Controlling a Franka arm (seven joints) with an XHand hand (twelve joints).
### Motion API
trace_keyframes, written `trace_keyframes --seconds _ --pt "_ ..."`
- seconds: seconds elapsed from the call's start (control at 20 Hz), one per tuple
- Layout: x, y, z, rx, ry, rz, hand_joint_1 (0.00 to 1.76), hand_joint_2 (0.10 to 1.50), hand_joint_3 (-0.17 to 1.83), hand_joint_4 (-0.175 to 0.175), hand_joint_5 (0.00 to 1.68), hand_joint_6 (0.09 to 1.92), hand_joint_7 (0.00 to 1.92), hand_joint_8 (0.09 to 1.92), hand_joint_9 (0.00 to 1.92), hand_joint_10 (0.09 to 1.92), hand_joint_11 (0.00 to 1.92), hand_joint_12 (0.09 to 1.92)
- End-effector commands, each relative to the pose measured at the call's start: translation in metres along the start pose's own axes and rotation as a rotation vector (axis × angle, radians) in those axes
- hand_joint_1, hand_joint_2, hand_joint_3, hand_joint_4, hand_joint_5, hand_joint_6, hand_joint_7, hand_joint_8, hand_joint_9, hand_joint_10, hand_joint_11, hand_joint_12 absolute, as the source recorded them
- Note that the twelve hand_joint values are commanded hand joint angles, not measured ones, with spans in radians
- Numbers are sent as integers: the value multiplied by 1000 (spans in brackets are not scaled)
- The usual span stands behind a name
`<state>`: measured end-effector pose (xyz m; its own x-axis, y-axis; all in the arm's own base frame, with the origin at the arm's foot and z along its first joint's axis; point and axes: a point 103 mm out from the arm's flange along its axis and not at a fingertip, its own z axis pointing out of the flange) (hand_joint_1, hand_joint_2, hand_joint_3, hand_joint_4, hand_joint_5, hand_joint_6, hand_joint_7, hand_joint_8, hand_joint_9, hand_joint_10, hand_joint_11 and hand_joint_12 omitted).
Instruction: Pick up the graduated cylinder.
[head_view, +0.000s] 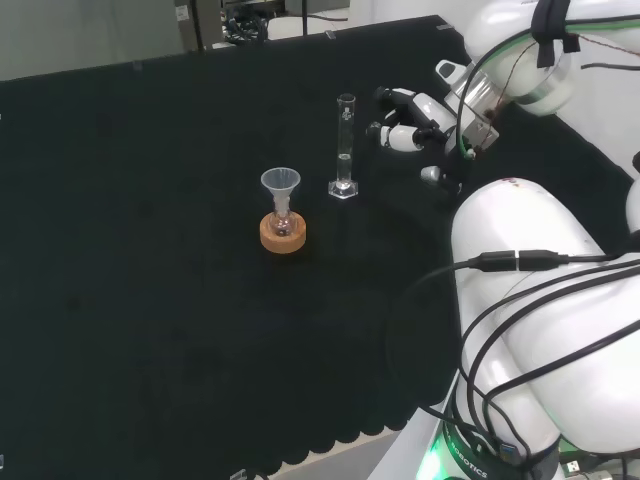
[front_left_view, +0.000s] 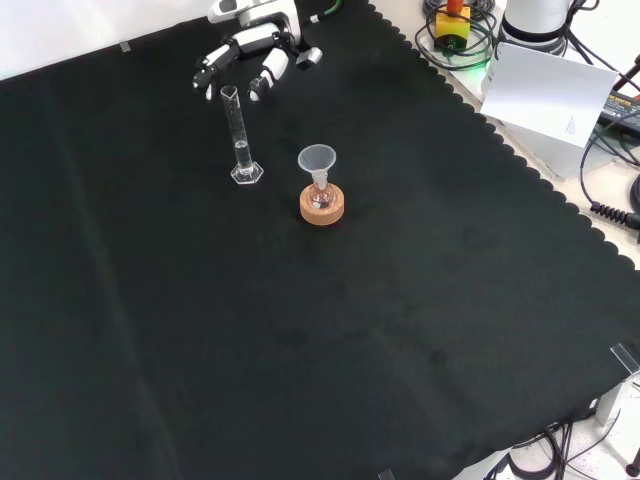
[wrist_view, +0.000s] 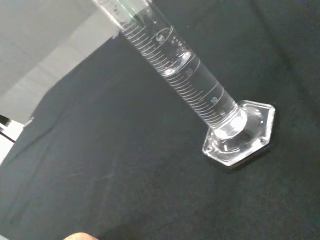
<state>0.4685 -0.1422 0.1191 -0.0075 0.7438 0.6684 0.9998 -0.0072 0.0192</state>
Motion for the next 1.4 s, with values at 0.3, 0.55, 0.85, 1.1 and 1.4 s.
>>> trace_keyframes --seconds 0.3,0.55,0.85,1.1,1.4 --pt "-5 22 32 23 148 -65 868 1035 -175 -31 393 87 359 679 574 639 353 1337" --pt "-5 24 40 -7 200 -87 904 1025 -175 -28 385 87 352 668 579 631 366 1335" --pt "-1 26 49 -15 237 -141 927 1009 -175 -20 419 87 366 666 592 623 376 1328" --pt "5 25 56 -10 235 -189 939 1001 -175 -20 437 87 397 653 629 596 395 1315" --pt "8 26 58 8 262 -225 955 996 -175 -20 475 87 463 632 717 550 457 1293"
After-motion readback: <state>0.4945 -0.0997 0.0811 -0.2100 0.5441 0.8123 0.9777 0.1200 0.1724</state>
